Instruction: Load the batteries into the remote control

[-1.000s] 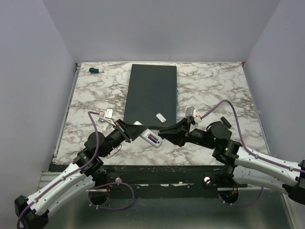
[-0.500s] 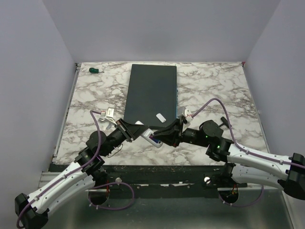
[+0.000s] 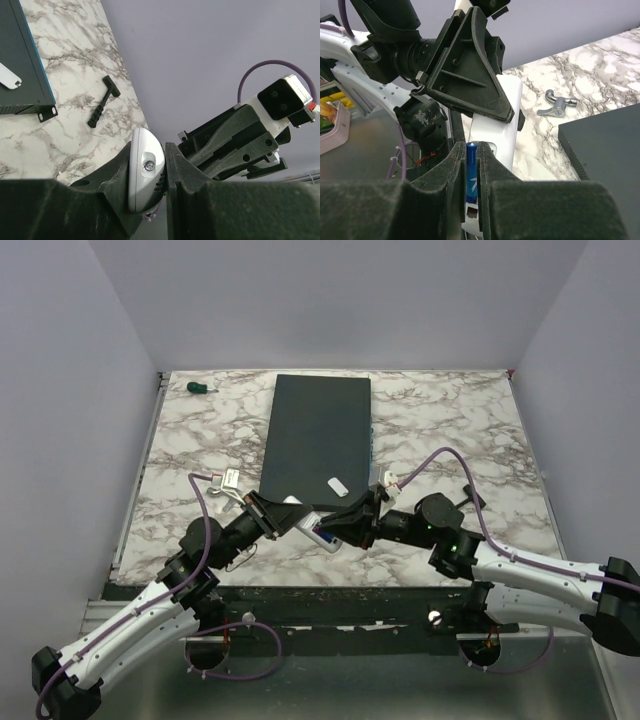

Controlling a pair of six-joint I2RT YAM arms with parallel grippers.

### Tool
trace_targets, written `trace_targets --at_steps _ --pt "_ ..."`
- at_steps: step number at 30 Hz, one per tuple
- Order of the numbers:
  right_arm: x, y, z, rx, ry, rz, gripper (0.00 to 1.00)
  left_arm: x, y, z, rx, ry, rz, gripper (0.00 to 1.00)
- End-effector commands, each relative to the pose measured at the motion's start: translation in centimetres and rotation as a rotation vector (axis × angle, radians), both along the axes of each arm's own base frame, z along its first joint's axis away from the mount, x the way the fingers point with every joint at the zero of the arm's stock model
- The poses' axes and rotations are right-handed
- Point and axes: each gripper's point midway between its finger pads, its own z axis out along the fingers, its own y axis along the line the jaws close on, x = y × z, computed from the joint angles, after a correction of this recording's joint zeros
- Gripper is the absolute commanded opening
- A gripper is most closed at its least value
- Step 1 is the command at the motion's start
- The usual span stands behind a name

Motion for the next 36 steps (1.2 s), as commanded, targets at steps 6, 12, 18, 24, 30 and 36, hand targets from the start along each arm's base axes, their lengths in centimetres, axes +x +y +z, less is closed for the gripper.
trace_targets --at_steps 6,12,18,24,30,36 --pt "0.1 0.4 -0.2 0.010 -0.043 0.011 0.01 -1.1 -0.7 1.0 -0.046 -0.029 -0.071 0.00" --pt "0.1 0.3 -0.9 -0.019 -0.059 0.012 0.01 -1.4 -0.7 1.2 -0.053 -0.035 -0.087 0.00" --pt "-0.4 0.0 -2.0 -0.064 -0.061 0.034 0.01 -1.5 -0.6 1.2 -0.059 -0.037 -0.081 0.00" --pt "-0.9 -0.3 -3.6 -0.129 -0.053 0.062 0.01 -1.5 -0.5 1.1 -0.061 -0.028 -0.079 0.00" --pt "-1.3 -0.9 -5.1 -0.183 -0.052 0.072 0.01 -1.5 -0.4 1.4 -0.080 -0.027 -0.079 0.00" --pt "-1.2 -1.1 -5.7 -0.209 -0.052 0.067 0.02 -1.6 -0.5 1.6 -0.085 -0.026 -0.085 0.00"
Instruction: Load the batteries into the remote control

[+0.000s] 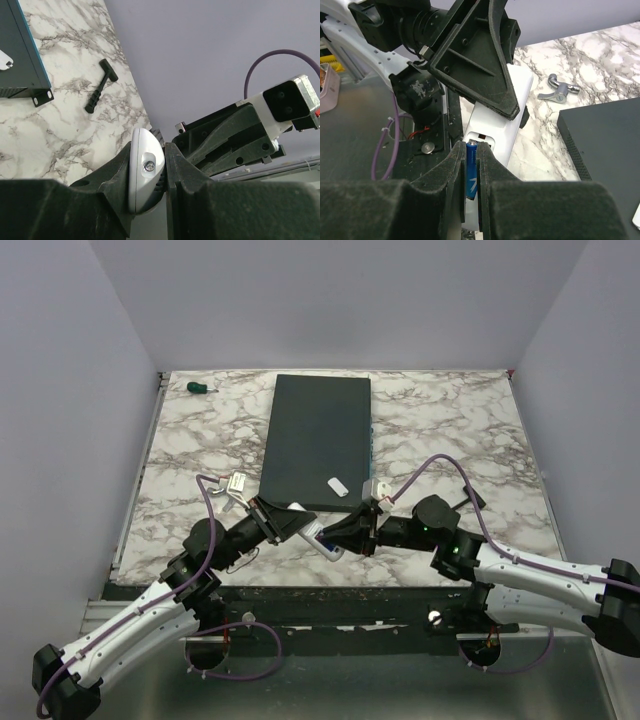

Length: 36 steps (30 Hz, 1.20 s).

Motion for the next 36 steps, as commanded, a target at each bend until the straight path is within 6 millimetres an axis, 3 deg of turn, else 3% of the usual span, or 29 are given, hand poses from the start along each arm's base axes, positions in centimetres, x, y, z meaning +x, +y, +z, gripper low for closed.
trace_targets --at_steps 1,12,36 --pt "-0.3 -0.6 -3.4 -0.108 0.022 0.008 0.04 -0.7 0.0 2.5 -0.081 -0.040 -0.030 0.00" --pt "1.1 -0.6 -4.0 -0.134 -0.010 -0.055 0.05 -0.6 -0.4 2.4 -0.059 -0.023 -0.037 0.00" --pt "2.5 -1.0 -5.2 -0.164 -0.056 -0.120 0.23 -1.0 -0.3 2.5 -0.072 -0.032 -0.051 0.00"
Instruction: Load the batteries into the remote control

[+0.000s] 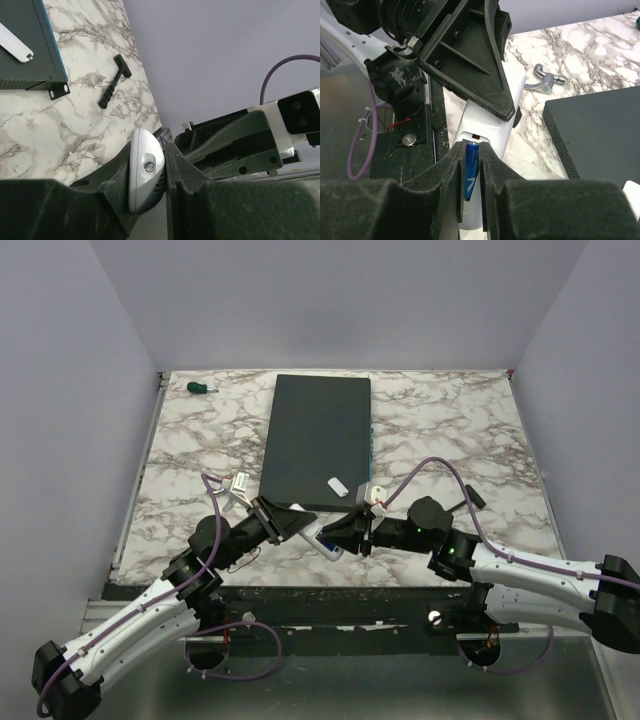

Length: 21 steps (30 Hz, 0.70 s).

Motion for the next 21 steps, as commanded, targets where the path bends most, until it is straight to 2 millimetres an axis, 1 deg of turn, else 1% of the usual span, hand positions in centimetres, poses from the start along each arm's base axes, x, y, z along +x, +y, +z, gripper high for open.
trace_targets --at_steps 1,6,15,21 --pt "1.38 -1.11 -3.36 -0.103 -0.004 -0.076 0.24 -1.21 0.00 4.24 -0.121 -0.078 -0.047 0.00" --pt "1.54 -1.23 -3.27 -0.099 -0.014 -0.087 0.28 -1.24 -0.06 4.29 -0.124 -0.085 -0.051 0.00" --pt "1.39 -1.01 -3.35 -0.097 -0.012 -0.074 0.32 -1.32 -0.14 4.11 -0.123 -0.080 -0.057 0.00" --pt "0.76 -1.17 -2.49 -0.063 -0.023 -0.047 0.40 -1.24 -0.27 3.56 -0.106 -0.063 -0.059 0.00"
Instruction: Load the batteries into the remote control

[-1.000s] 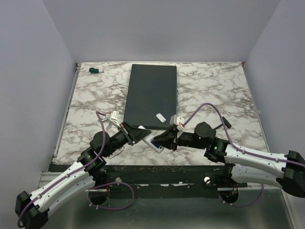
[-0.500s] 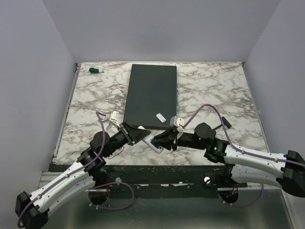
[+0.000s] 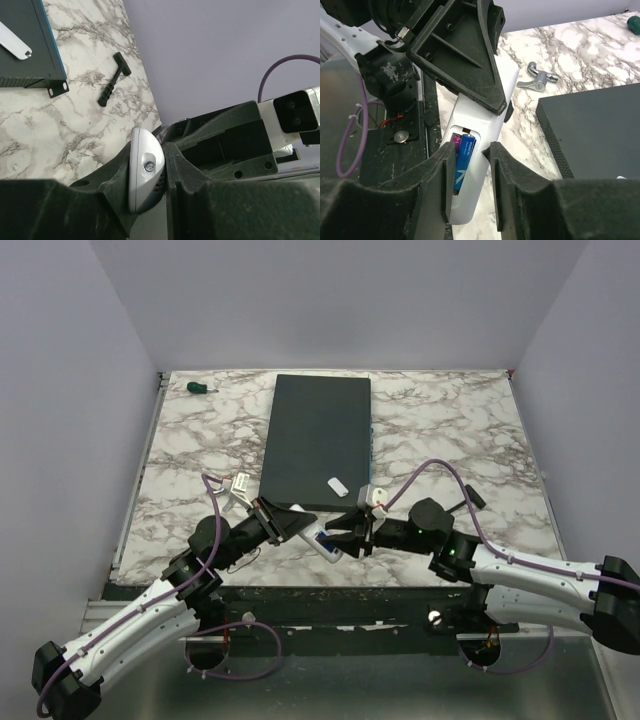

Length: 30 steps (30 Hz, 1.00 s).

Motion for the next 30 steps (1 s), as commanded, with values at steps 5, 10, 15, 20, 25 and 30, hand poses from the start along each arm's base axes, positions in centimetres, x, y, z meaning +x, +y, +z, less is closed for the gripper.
trace_targets --at_steps 5,10,15,20,25,30 --pt "0.0 -0.9 -0.7 -0.010 -0.009 -0.014 0.50 -1.1 -0.5 3.2 -0.094 -0.053 -0.062 0.00" --pt "-1.0 -0.7 1.3 0.062 -0.004 0.033 0.63 -1.0 -0.7 2.8 -0.081 -0.038 -0.069 0.00" --pt "-2.3 -1.2 4.3 0.184 -0.022 0.078 0.64 -1.0 -1.0 2.2 -0.060 -0.016 -0.079 0.00" --pt "-2.8 -2.2 5.6 0.184 -0.101 0.088 0.64 -1.2 -1.3 1.5 -0.022 0.009 -0.103 0.00" --pt "-3.3 -2.8 2.6 -0.053 -0.216 0.161 0.63 -2.1 -2.3 0.9 0.031 0.021 -0.190 0.00" --pt "-3.8 -4.5 0.9 -0.192 -0.231 0.181 0.61 -3.7 -3.7 0.6 0.055 0.004 -0.333 0.00"
